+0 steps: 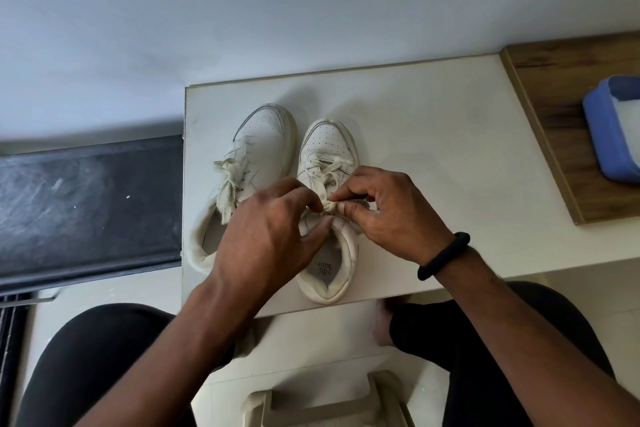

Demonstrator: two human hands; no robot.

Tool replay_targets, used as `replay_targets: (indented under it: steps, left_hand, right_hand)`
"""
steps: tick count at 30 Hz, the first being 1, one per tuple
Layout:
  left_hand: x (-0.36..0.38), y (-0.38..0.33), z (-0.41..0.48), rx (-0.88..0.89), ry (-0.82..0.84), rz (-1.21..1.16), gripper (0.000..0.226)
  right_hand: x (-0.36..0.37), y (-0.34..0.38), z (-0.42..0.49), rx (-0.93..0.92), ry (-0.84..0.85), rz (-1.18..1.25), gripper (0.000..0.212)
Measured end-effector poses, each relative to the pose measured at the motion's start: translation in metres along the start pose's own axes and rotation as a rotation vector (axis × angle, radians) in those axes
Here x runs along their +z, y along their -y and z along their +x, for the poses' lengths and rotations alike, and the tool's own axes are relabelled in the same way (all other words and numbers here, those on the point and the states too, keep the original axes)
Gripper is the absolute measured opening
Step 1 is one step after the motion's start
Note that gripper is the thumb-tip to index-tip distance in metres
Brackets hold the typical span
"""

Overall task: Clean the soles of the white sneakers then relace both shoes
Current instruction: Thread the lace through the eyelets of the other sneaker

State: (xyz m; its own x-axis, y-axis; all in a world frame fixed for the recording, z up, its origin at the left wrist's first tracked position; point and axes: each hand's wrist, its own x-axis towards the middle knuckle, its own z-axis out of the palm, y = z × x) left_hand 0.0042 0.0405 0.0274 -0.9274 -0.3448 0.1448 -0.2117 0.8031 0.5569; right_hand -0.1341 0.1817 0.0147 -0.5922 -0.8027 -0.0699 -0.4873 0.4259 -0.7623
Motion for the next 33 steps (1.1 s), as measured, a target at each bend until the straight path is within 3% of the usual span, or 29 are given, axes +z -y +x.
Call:
replay_targets:
  steps: [10, 14, 18, 27, 33]
  left_hand:
    - [0.007, -0.020, -0.004, -0.084, -0.002, 0.215, 0.022]
    - [0.002, -0.031, -0.008, -0.109, 0.068, 0.294, 0.016]
    - [-0.008, -0.037, -0.017, -0.164, 0.167, 0.285, 0.024]
    - [-0.026, -0.037, -0.027, -0.241, 0.186, 0.234, 0.017]
    - [-0.036, -0.048, -0.030, -0.260, 0.336, 0.242, 0.028]
  right_hand:
    - [0.001, -0.003, 0.001, -0.012, 0.012, 0.000, 0.012]
    - [-0.003, -0.003, 0.000, 0.094, -0.011, 0.193, 0.018]
    - [-0.003, -0.001, 0.001, 0.129, 0.006, 0.176, 0.018]
    - [-0.007, -0.006, 0.002, 0.108, 0.084, 0.145, 0.025]
    - [-0.012, -0.010, 0.002, 0.058, 0.170, 0.114, 0.023]
